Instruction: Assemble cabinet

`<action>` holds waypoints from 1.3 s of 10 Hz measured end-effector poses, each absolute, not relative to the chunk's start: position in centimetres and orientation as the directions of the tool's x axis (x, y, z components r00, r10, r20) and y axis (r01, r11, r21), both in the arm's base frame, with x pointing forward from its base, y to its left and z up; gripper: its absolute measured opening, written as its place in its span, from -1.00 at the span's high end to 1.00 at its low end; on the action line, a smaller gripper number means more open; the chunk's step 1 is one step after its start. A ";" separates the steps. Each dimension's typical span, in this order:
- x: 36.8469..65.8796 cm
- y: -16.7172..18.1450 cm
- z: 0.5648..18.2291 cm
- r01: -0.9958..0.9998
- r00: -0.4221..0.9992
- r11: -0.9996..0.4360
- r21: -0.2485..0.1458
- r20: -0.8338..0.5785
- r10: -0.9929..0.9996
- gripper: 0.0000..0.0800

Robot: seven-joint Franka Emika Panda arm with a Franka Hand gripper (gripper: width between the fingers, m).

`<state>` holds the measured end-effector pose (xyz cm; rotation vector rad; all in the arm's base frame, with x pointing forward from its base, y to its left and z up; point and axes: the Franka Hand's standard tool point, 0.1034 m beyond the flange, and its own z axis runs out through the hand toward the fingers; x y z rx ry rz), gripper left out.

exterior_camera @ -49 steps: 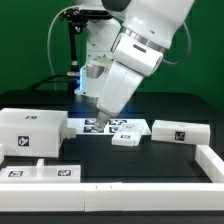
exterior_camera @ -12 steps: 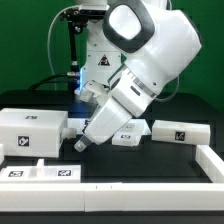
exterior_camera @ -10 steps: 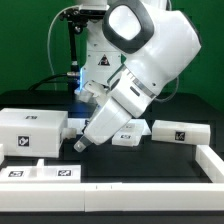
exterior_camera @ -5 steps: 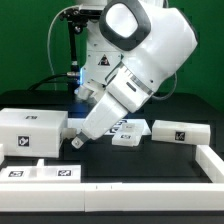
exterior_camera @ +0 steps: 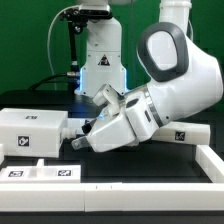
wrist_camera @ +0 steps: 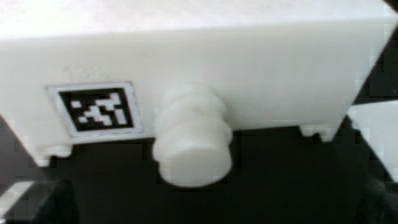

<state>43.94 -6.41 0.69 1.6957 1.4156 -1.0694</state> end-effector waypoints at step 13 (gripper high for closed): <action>45.0 -9.3 2.4 0.975 -0.062 -0.181 -0.132 -0.935 0.349 0.46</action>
Offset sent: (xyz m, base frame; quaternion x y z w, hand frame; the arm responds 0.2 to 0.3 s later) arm 0.0195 -0.0227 0.0247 -0.0040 -0.0124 -0.0673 0.9976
